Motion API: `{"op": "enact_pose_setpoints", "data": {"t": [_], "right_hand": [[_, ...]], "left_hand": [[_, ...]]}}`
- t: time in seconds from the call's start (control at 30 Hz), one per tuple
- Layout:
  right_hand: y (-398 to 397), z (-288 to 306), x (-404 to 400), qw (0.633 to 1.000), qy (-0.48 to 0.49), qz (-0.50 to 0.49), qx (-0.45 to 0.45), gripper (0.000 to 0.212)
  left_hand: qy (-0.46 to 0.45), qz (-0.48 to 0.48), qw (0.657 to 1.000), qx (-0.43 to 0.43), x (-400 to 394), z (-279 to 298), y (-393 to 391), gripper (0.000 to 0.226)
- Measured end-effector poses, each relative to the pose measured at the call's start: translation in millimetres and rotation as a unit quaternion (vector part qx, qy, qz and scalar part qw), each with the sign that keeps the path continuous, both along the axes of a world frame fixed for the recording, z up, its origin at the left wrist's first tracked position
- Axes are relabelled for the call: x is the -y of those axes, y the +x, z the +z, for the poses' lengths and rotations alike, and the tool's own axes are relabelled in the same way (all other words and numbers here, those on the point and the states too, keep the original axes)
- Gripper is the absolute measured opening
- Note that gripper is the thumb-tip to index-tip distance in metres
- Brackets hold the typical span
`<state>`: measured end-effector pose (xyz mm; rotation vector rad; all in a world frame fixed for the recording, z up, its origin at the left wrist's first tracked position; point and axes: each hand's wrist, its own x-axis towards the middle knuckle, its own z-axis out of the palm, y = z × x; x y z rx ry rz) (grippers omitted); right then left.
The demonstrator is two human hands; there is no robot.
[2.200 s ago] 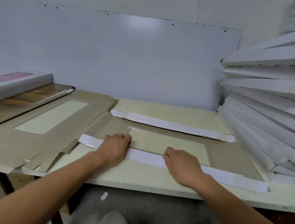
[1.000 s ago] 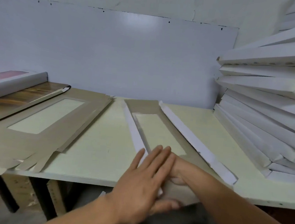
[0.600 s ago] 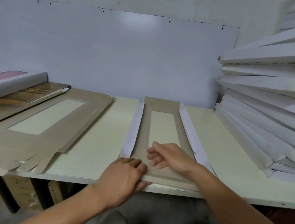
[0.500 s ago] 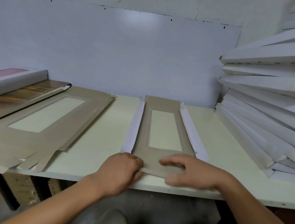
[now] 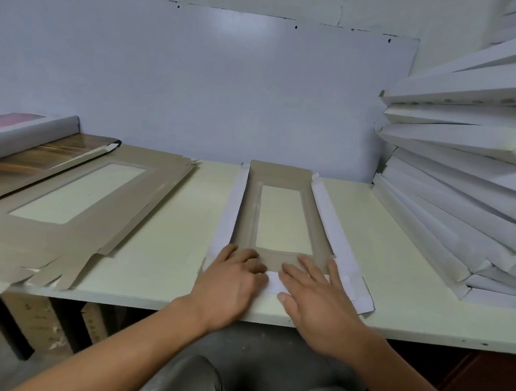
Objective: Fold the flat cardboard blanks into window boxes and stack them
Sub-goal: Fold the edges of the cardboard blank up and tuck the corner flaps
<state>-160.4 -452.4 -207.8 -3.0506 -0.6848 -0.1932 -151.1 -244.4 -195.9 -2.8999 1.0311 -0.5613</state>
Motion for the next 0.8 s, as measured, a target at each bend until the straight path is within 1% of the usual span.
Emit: {"op": "enact_pose_setpoints", "data": {"t": [0.07, 0.1, 0.17, 0.23, 0.33, 0.4, 0.47, 0.5, 0.53, 0.57, 0.63, 0.7, 0.73, 0.8], "right_hand": [[-2.1, -4.8, 6.6, 0.999, 0.013, -0.004, -0.032, 0.06], [-3.6, -4.8, 13.2, 0.999, 0.024, -0.005, -0.045, 0.06], [-4.3, -1.5, 30.5, 0.999, 0.03, -0.013, -0.041, 0.056], [-2.4, 4.3, 48.4, 0.999, 0.003, -0.023, -0.025, 0.048], [0.7, 14.1, 56.4, 0.999, -0.031, -0.011, -0.001, 0.037], [3.0, 20.8, 52.6, 0.999, -0.037, -0.009, 0.015, 0.038], [7.6, 27.5, 47.5, 0.999, -0.027, -0.022, 0.026, 0.039], [10.8, 30.8, 44.6, 0.999, -0.02, -0.033, 0.032, 0.038], [14.6, 33.9, 40.9, 0.998, -0.018, -0.042, 0.036, 0.036], [18.8, 37.4, 36.1, 0.998, -0.019, -0.05, 0.036, 0.032], [27.8, 42.7, 23.8, 0.997, -0.032, -0.062, 0.029, 0.025], [34.1, 43.1, 4.1, 0.995, -0.073, -0.061, 0.028, 0.032], [36.5, 38.8, -5.6, 0.995, -0.081, -0.048, 0.028, 0.035], [39.9, 22.6, -19.5, 0.999, -0.044, -0.008, -0.01, 0.034]], "left_hand": [[-0.007, 0.008, 0.999, -0.038, -9.0, -4.8, 1.1, 0.034], [-0.009, 0.015, 0.999, -0.046, -16.6, -5.0, 2.2, 0.035], [-0.005, 0.027, 0.999, -0.042, -31.4, 0.0, 3.7, 0.035], [-0.009, 0.026, 0.999, -0.037, -40.4, 7.1, 3.6, 0.036], [0.0, 0.006, 1.0, -0.031, -40.3, 15.4, 4.0, 0.034], [-0.032, 0.035, 0.997, -0.054, -36.7, 22.5, 6.1, 0.029], [-0.073, 0.085, 0.989, -0.093, -32.4, 28.9, 10.9, 0.019], [-0.08, 0.111, 0.984, -0.111, -28.6, 32.1, 13.5, 0.014], [-0.073, 0.134, 0.981, -0.12, -23.8, 34.9, 14.8, 0.016], [-0.055, 0.155, 0.98, -0.115, -17.8, 36.1, 16.1, 0.022], [0.01, 0.189, 0.98, -0.064, -2.6, 33.8, 15.7, 0.032], [0.09, 0.199, 0.976, -0.01, 14.2, 25.7, 13.4, 0.03], [0.123, 0.193, 0.973, -0.004, 21.1, 21.0, 12.0, 0.031], [0.161, 0.169, 0.972, -0.026, 27.4, 12.8, 11.3, 0.037]]}}
